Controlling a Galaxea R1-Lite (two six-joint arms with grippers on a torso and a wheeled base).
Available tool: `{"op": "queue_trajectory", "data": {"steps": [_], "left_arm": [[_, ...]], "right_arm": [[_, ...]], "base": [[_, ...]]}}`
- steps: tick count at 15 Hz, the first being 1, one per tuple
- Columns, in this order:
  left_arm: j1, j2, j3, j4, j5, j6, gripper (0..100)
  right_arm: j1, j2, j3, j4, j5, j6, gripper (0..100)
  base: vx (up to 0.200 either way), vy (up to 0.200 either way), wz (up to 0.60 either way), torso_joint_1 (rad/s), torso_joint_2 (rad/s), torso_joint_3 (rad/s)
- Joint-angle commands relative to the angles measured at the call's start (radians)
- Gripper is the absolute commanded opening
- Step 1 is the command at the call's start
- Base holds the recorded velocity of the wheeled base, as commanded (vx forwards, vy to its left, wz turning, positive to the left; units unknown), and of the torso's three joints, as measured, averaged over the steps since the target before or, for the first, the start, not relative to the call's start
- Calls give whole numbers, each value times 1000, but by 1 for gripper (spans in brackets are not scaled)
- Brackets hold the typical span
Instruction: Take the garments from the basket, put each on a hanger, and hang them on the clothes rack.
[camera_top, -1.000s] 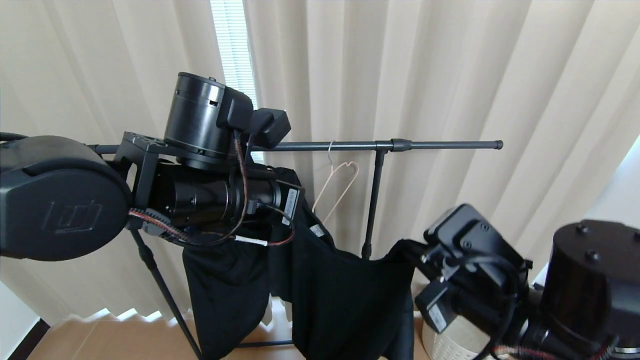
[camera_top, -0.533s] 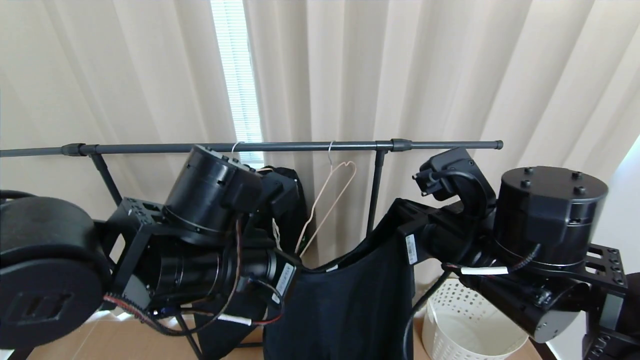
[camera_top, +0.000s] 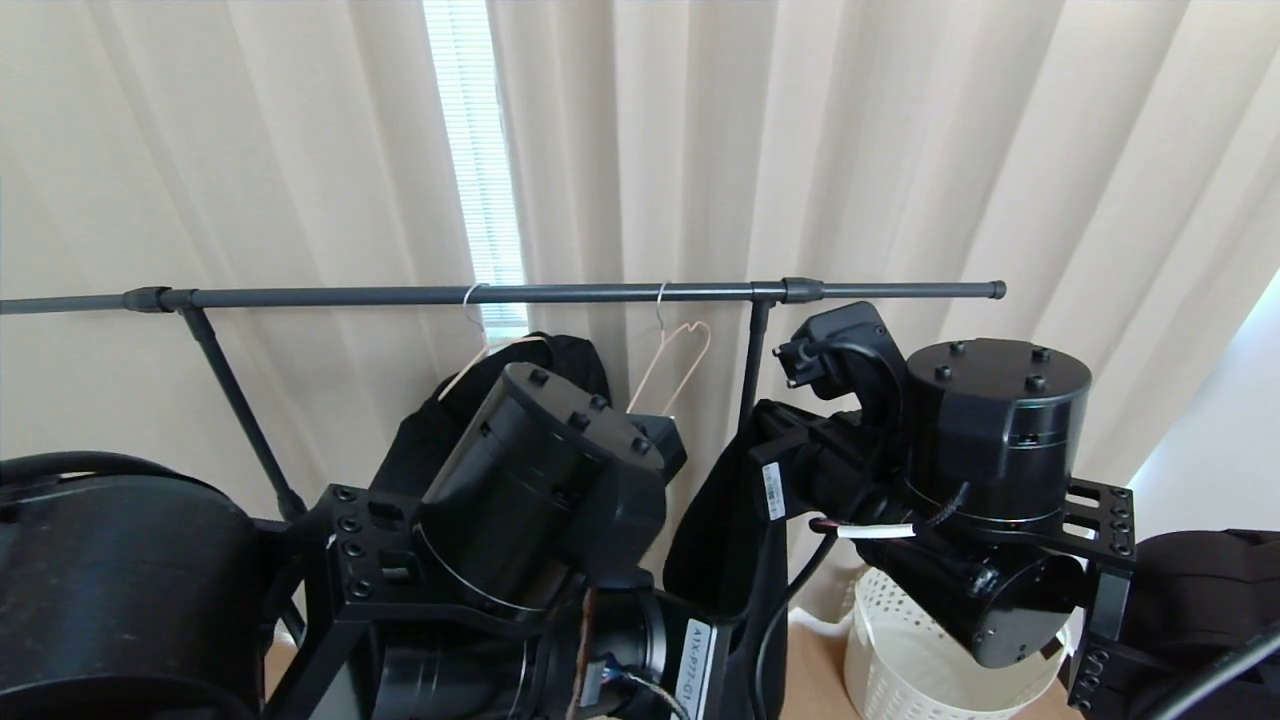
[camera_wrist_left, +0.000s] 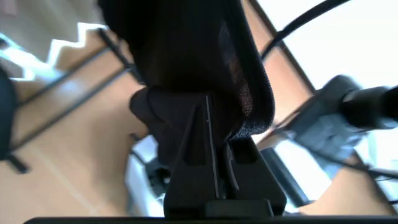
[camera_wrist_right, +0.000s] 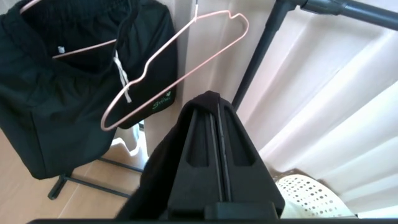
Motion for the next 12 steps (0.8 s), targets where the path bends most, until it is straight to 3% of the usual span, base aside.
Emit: {"op": "queue_trajectory", "data": {"steps": [1, 6, 8, 12], "left_arm": [[-20, 44, -36, 0, 2, -29, 0], [-14, 45, -50, 5, 17, -46, 0], [72, 42, -40, 6, 97, -40, 0], [240, 47, -69, 0, 109, 4, 0]], "right_arm": [[2, 3, 6, 0, 0, 0, 0], [-2, -10, 7, 1, -6, -3, 0], [-36, -53, 27, 12, -11, -34, 0], [-36, -163, 119, 14, -11, -178, 0]], "base": [[0, 0, 0, 0, 0, 0], [0, 0, 0, 0, 0, 0], [0, 0, 0, 0, 0, 0], [0, 0, 0, 0, 0, 0]]}}
